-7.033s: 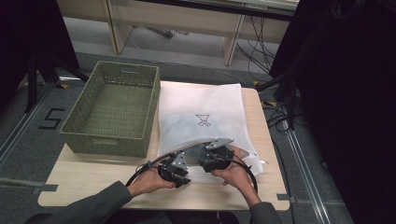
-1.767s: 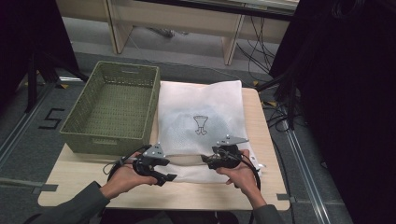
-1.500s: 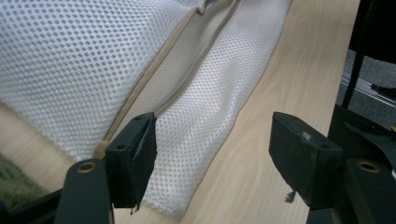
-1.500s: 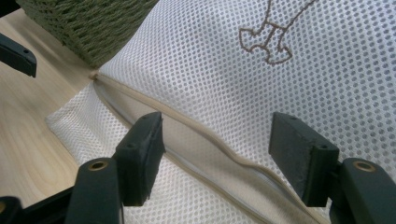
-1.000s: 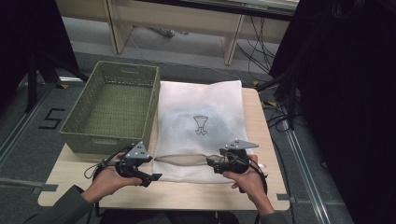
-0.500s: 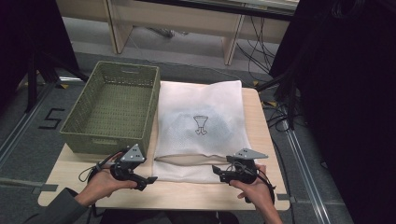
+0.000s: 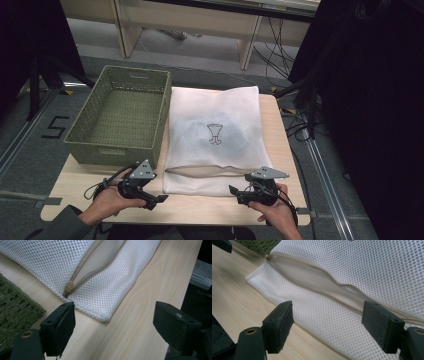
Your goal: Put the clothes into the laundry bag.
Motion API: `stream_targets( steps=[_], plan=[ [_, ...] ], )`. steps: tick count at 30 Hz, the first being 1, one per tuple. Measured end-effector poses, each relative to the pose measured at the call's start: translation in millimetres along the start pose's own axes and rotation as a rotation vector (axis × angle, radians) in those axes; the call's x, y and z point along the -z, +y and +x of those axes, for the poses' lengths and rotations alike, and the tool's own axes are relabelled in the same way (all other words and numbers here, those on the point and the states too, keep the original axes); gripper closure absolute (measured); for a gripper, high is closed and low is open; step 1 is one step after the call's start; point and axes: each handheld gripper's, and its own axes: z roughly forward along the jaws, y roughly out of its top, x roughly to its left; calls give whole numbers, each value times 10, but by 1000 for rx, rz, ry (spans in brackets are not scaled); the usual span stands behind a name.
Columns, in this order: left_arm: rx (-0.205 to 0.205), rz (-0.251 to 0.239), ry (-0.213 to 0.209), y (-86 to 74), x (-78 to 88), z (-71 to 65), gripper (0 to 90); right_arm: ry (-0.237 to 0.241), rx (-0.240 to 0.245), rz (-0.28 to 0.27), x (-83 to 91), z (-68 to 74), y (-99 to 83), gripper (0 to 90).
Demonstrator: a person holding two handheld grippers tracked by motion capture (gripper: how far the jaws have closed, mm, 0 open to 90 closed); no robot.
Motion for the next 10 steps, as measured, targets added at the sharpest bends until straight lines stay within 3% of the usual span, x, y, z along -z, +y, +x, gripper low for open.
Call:
stream_targets(
  steps=[5, 10],
  plan=[
    [25, -3, 2, -4, -2, -3, 176, -9, 3, 9, -1, -3, -4, 262],
    [9, 2, 9, 3, 3, 8, 176, 6, -15, 12, -7, 18, -6, 262]
  ],
)
